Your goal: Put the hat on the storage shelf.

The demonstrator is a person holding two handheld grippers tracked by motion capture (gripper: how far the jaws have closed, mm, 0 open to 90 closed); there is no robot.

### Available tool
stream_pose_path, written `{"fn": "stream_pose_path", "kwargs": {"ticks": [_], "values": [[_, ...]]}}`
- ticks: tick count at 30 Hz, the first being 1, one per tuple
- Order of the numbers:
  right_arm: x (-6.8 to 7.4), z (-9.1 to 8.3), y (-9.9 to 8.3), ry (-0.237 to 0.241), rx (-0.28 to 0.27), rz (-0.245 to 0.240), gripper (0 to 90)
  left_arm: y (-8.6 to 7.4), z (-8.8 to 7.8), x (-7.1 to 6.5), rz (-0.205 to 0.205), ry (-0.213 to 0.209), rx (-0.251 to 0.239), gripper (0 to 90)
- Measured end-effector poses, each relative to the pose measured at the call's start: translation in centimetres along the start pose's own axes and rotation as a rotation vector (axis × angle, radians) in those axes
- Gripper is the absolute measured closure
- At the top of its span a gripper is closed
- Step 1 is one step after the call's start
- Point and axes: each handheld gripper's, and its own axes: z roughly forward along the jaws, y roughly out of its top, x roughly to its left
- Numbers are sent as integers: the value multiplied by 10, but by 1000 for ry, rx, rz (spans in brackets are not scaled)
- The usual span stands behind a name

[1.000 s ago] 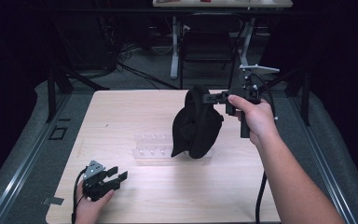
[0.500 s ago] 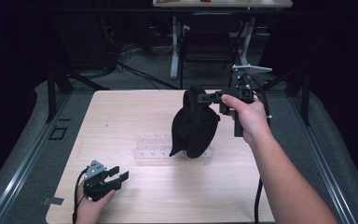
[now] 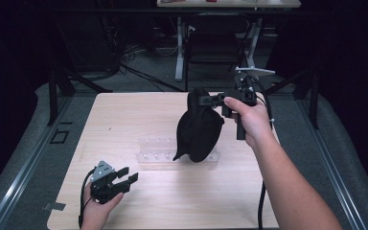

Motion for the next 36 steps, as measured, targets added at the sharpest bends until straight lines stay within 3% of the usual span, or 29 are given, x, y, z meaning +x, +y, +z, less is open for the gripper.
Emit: {"fn": "stream_pose_path", "kwargs": {"ticks": [4,13,18,29,36], "values": [[3,4,1,-1,-1,-3,887,12,2,-8,47,-9,-2,536],[5,11,3,11,2,-7,887,37,18,-31,97,-54,-25,550],[6,14,3,18,-1,-6,887,51,29,-44,144,-68,-17,548],[7,15,2,17,6,-16,887,62,40,-60,166,-87,-13,549],[9,18,2,21,2,-15,887,69,43,-73,191,-123,-16,565]]}}
